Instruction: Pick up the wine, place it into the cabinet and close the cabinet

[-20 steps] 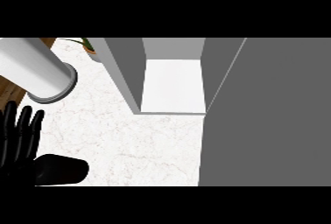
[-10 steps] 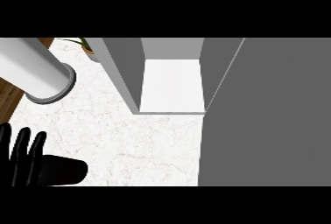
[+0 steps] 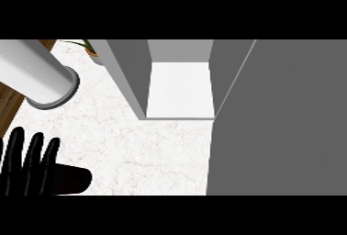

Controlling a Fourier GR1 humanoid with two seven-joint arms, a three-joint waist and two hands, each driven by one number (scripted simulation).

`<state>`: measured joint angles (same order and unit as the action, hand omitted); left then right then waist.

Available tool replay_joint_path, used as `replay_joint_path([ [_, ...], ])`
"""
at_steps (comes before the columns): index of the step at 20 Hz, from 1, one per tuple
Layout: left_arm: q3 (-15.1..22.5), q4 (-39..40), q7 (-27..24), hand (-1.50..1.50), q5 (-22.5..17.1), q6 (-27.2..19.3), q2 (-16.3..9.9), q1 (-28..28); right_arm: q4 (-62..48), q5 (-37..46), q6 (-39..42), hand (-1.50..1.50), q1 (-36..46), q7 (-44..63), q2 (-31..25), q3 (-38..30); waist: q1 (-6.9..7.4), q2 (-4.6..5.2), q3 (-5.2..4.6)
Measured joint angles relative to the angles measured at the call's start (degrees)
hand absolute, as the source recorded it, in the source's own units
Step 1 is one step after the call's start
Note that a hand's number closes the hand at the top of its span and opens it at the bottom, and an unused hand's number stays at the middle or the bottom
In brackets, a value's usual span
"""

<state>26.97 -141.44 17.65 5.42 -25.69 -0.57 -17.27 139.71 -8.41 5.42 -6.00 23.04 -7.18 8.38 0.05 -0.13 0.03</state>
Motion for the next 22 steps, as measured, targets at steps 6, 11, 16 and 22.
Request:
replay_joint_path([
  [6, -0.27, -0.81, 3.21, -1.50, 0.66, -3.00, -1.88, -0.45, 0.45, 0.90, -0.85, -1.50, 1.52, 2.06, 0.10, 0.09, 0.19, -0.07, 0.00],
  [11, -3.98, -1.37, 5.03, -1.50, 0.35, -4.11, -4.46, -0.71, 1.31, 1.58, -1.82, -1.50, 2.58, 4.00, -0.01, 0.02, 0.19, -0.12, -0.01],
  [16, -8.37, -1.79, 5.89, -1.50, -0.33, -4.51, -7.05, -1.49, 1.31, 1.92, -2.35, -1.50, 3.89, 4.99, -0.04, -0.83, 0.35, -0.16, -0.01],
  [22, -14.98, -1.59, 4.97, -1.50, -2.65, -3.63, -8.78, -3.00, 1.97, 2.37, -2.79, -1.50, 4.01, 6.24, -0.01, 0.05, 0.34, -0.20, -0.07],
])
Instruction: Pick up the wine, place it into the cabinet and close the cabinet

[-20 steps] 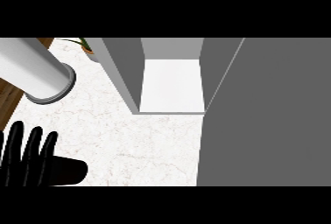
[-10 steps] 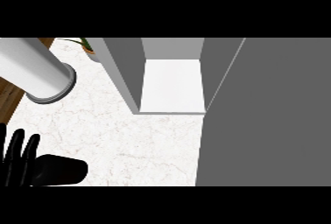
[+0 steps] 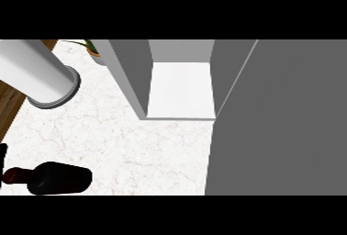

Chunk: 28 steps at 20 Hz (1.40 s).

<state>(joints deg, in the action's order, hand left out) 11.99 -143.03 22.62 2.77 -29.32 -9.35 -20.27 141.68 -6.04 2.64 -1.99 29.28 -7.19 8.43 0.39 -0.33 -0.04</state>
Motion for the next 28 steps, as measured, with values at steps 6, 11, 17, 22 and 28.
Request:
replay_joint_path([
  [6, -8.21, 0.66, -0.26, -1.50, -3.85, 2.43, -0.51, -0.73, 0.55, 0.48, -0.44, -1.50, 0.72, 0.75, -0.02, -0.11, 0.08, -0.02, -0.04],
  [11, -12.86, 1.22, -1.89, -1.50, -7.85, 6.35, 0.80, -4.21, 0.86, 0.93, -1.17, -1.50, 1.68, 2.42, -0.08, -0.06, 0.38, -0.15, -0.09],
  [17, -17.08, 5.11, -6.41, -1.50, -14.13, 12.86, 3.55, -7.46, 0.90, 1.31, -0.87, -1.50, 1.55, 2.47, -0.08, -0.14, 0.29, -0.14, -0.08],
  [22, -22.65, 9.37, -10.49, -1.50, -23.97, 19.73, 4.52, -9.36, 1.11, 1.43, -0.93, -1.50, 2.42, 3.77, -0.12, -0.30, 0.14, -0.03, -0.06],
  [28, -25.80, 15.09, -15.43, -1.50, -28.07, 25.36, 6.33, -9.96, 1.39, 1.43, -0.52, -1.50, 3.44, 4.97, -0.37, -1.15, -0.21, 0.12, -0.01],
])
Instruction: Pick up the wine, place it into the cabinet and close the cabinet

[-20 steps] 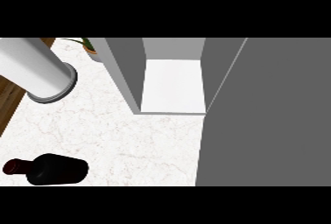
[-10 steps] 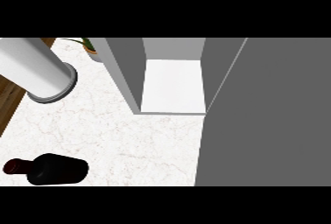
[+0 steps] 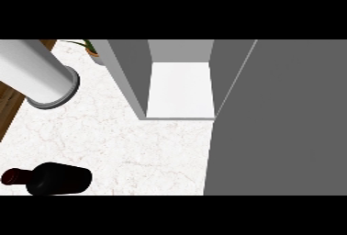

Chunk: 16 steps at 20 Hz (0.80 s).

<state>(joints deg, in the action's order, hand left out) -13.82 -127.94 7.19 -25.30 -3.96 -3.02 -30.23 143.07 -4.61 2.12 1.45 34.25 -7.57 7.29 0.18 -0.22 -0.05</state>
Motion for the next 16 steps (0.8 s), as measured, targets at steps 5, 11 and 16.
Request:
replay_joint_path([
  [5, -3.23, 6.58, -4.66, -1.50, -0.09, 2.47, 0.60, 1.64, -0.01, 0.11, -0.21, -1.50, 0.88, 0.74, 0.58, 0.36, -0.17, 0.06, 0.02],
  [11, -4.39, 13.62, -9.18, -1.50, 0.96, 5.85, 1.58, 2.66, 0.10, 0.09, 0.45, -1.50, -0.14, 0.48, 0.95, 0.33, -0.30, 0.09, 0.03],
  [16, -6.41, 19.14, -11.19, -1.50, 0.15, 8.58, 0.77, 4.14, 0.27, 0.08, -0.47, -1.50, 2.30, 2.80, 1.12, 0.20, -0.32, 0.08, 0.02],
])
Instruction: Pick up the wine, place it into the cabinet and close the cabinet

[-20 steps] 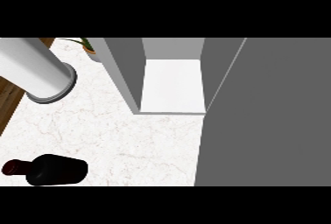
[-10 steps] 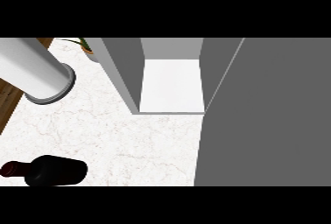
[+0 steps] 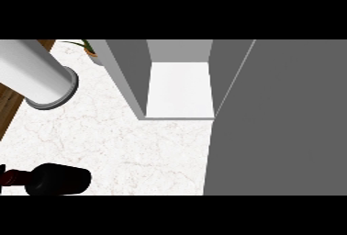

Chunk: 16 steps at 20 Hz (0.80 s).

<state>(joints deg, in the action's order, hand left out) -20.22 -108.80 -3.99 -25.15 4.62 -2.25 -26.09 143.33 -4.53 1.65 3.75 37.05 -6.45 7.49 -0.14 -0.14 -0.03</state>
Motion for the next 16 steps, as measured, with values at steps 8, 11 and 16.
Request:
replay_joint_path([
  [8, 0.35, 7.68, -4.30, -1.50, 2.07, 3.38, 0.52, 3.02, -0.40, 0.09, 0.23, -1.50, 2.04, 0.81, 0.13, -1.15, 0.06, 0.05, 0.01],
  [11, 0.89, 9.33, -5.96, -1.50, 2.56, 4.05, 0.95, 3.21, -0.46, 0.12, 0.61, -1.50, 1.71, 0.12, 0.39, -1.54, 0.08, 0.05, 0.01],
  [16, 0.28, 14.82, -10.15, -1.50, 3.54, 6.08, 1.34, 4.01, -0.55, -0.21, 1.81, -1.50, 1.19, -0.33, 0.46, -2.41, 0.05, 0.06, 0.03],
])
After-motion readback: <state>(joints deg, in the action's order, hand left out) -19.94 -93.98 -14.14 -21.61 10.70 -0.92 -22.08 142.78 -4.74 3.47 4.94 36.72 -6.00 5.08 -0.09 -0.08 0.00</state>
